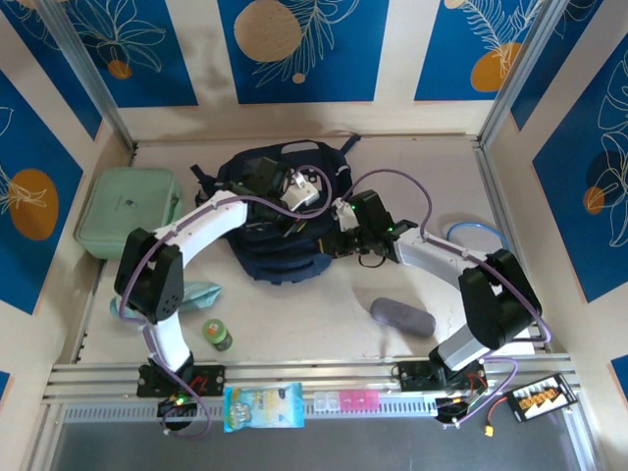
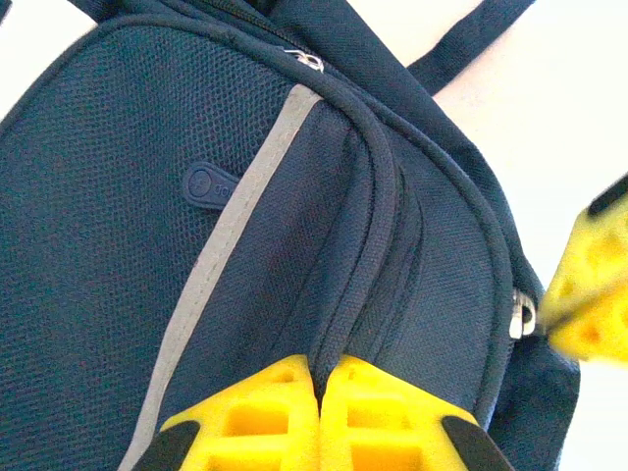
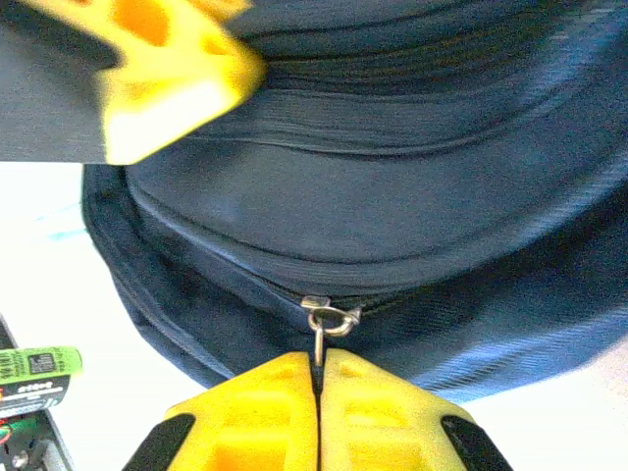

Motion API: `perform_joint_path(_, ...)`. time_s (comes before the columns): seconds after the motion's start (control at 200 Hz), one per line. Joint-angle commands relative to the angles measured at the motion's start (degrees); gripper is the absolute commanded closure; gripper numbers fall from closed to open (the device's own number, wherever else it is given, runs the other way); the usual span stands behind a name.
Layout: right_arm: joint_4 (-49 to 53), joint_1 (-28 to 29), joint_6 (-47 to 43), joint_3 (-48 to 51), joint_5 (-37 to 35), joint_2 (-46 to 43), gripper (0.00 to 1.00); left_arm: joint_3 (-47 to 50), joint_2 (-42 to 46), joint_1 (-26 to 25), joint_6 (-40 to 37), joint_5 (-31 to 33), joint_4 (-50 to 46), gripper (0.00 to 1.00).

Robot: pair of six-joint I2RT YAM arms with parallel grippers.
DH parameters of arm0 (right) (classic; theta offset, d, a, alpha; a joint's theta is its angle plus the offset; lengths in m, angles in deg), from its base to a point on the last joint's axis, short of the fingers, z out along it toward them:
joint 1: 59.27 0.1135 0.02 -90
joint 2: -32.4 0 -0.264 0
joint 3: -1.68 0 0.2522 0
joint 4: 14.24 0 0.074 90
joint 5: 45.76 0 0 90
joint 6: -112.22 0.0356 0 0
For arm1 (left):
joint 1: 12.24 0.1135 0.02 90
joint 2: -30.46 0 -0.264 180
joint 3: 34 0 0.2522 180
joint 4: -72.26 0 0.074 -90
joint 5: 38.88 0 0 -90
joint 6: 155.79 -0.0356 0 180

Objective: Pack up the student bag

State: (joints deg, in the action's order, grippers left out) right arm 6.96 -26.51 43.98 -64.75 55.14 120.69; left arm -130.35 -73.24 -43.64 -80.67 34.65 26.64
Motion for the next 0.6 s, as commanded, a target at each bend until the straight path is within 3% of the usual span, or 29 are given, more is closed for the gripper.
perform_joint_path(0.0,-4.7,3.7,2.4,1.7,3.3,-1.3,0.93,-2.2,-1.8,0.6,3.5,-5.6,6.0,1.0)
perform_joint_path(0.23,-12.8,5.2,7.6,5.6,0.8,-1.7,0.89,-0.8,-0.9,0.7,4.3,-7.6,8.4,1.0)
perform_joint_path(0.445,-15.5,-1.5,13.9,10.8,0.2,-12.1,0.59,2.7,2.7,1.6,4.2,-8.8,10.8,1.0)
perform_joint_path(0.595,-15.5,-7.4,20.9,11.5,5.8,-15.7,0.5,5.1,5.7,1.7,4.1,-9.3,12.9,1.0)
